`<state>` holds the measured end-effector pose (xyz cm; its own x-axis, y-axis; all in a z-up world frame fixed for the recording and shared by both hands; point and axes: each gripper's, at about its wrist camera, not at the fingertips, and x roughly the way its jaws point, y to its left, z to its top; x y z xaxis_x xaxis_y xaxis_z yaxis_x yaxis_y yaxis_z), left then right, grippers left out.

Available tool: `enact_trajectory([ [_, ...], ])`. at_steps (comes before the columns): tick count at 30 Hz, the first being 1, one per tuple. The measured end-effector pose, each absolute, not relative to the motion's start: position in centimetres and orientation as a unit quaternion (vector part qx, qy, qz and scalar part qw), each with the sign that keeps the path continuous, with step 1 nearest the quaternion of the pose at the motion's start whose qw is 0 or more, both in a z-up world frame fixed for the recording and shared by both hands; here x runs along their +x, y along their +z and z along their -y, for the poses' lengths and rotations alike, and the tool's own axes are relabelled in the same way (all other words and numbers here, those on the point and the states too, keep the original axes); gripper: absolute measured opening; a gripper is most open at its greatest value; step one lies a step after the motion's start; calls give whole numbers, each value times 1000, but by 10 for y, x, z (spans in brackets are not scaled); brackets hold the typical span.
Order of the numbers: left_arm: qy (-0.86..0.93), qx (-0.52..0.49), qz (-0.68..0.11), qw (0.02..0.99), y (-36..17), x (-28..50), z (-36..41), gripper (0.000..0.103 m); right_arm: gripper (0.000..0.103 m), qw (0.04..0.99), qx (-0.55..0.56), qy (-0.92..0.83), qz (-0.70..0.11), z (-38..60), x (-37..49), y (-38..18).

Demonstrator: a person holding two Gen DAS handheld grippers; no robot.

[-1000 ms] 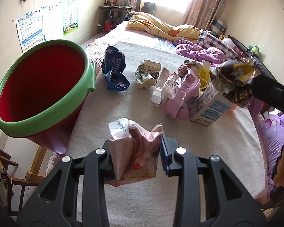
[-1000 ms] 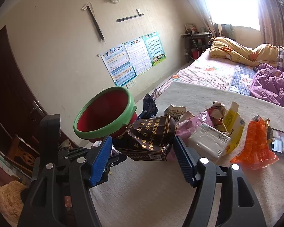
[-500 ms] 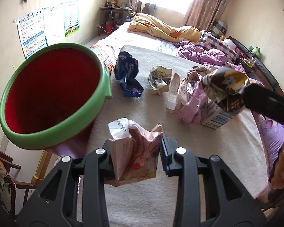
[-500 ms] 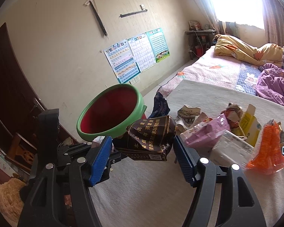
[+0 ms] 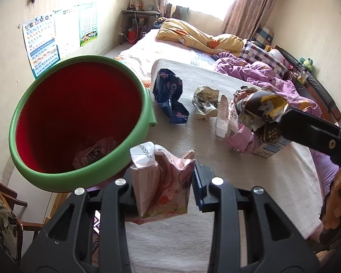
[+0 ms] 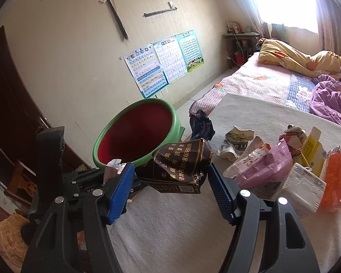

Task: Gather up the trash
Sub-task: 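Carry the tissue pack and brown wrapper over the red bucket and release both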

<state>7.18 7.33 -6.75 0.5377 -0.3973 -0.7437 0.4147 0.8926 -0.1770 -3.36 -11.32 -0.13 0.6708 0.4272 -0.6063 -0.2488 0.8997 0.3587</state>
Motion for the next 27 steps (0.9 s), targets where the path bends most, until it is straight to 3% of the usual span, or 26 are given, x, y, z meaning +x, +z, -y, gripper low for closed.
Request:
enact_trajectory([
  [27,-203,0,-394,896,-50,103,-137,33,65,903,123,185,-369,67,2,-6],
])
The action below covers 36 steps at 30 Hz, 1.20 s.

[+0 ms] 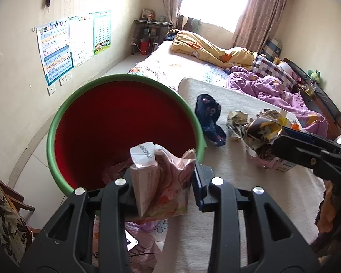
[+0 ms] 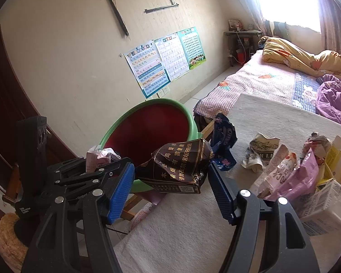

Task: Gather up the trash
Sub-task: 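Carry the tissue pack and brown wrapper over the red bucket and release both, then grasp the pink bag with the left gripper while the right gripper grasps the white milk carton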

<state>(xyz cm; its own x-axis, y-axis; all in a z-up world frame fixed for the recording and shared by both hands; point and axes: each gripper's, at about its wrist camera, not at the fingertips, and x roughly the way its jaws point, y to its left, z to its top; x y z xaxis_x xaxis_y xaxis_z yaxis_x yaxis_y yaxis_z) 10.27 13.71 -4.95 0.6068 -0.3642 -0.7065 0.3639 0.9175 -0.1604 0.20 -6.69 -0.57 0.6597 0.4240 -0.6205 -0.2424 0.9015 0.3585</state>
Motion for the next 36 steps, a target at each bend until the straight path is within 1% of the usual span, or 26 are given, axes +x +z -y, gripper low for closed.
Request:
enact_trajectory([
  [18,-196,-3,-402,894,-62,125,-162,33,65,905,124,176,-367,51,23,-7],
  [27,-193,-3,-398,897,-62,141,-168,33,65,903,121,186,-368,32,49,-6],
  [36,-181,-3,-423,888,-74,164,-173,33,65,890,120,209,-387,8,83,-17],
])
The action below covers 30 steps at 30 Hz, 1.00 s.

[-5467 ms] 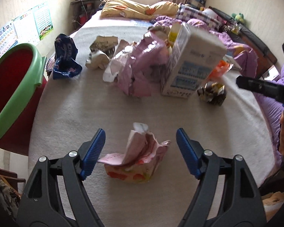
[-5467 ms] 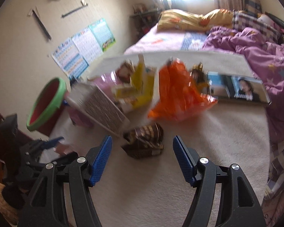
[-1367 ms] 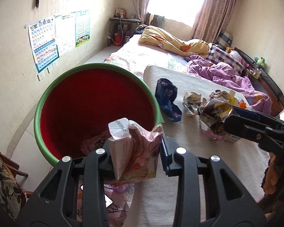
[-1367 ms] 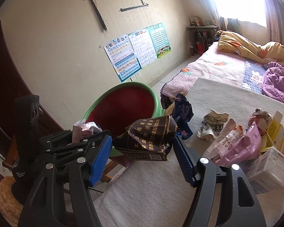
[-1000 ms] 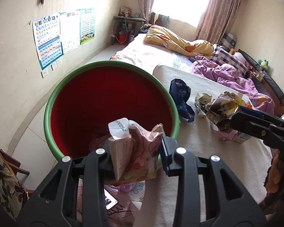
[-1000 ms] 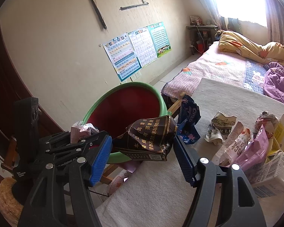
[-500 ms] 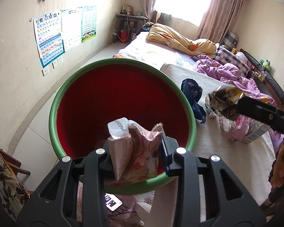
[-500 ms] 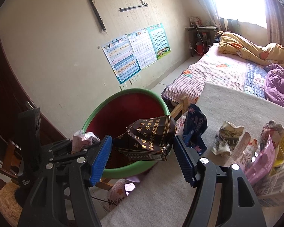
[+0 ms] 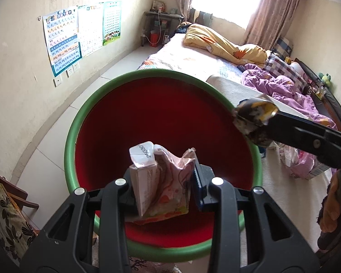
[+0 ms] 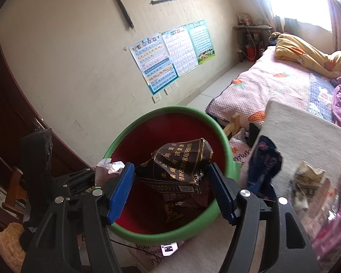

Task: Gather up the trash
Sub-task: 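Grasp the pink bag with the left gripper while the right gripper grasps the white milk carton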

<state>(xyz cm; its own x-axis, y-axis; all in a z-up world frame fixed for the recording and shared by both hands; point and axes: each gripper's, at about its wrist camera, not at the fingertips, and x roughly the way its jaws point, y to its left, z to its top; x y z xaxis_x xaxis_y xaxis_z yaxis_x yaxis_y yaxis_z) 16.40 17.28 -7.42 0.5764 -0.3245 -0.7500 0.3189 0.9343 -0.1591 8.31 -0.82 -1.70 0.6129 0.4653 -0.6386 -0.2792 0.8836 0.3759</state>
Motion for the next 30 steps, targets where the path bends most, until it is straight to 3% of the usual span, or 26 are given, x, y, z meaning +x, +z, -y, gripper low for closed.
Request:
enact_trajectory([
  [5,-171,-10,-434,884,-79,176,-176,36,66,879,124,220,-405,-3,106,-29],
  [8,-166,-17,-435,885,-80,179,-180,55,67,873,128,227,-413,-8,116,-33],
  [11,-162,-21,-436,885,-81,179,-183,60,72,870,132,231,-415,-11,117,-35],
  [20,-154,-17,-425,892,-70,170,-173,60,72,886,144,215,-385,20,85,-8],
  [30,-235,3,-403,885,-50,132,-88,60,72,924,141,114,-337,120,9,25],
])
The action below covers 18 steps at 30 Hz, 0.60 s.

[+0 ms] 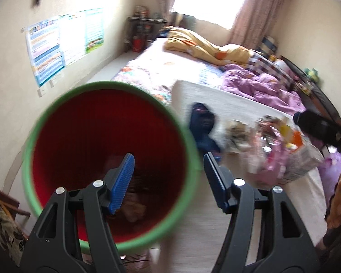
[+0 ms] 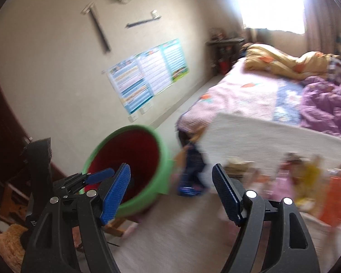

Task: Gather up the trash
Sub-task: 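Grasp the pink bag with the left gripper while the right gripper grasps the white milk carton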

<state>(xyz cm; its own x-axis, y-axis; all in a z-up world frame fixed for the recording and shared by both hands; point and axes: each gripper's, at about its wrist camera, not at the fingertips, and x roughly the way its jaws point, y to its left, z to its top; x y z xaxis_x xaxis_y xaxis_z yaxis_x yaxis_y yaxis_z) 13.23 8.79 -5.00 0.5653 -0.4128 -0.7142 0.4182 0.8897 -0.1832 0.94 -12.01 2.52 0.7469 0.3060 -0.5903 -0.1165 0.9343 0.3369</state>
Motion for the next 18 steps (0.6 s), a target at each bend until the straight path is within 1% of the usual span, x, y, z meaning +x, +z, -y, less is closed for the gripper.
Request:
enact_trajectory([
  [5,-289,21,-402,869,-51,112,-27,60,73,934,143,42,-324,184,-38,25],
  [10,-332,44,-401,853,-58,97,31,60,74,921,165,3,-353,233,-70,-4],
  [14,-344,68,-412,841,-70,95,68,60,74,910,174,11,-376,252,-82,-25],
  [15,-345,74,-416,838,-74,95,75,59,74,909,172,16,-380,254,-83,-29],
  [18,-339,86,-428,833,-83,95,89,51,74,903,168,32,-393,261,-79,-42],
])
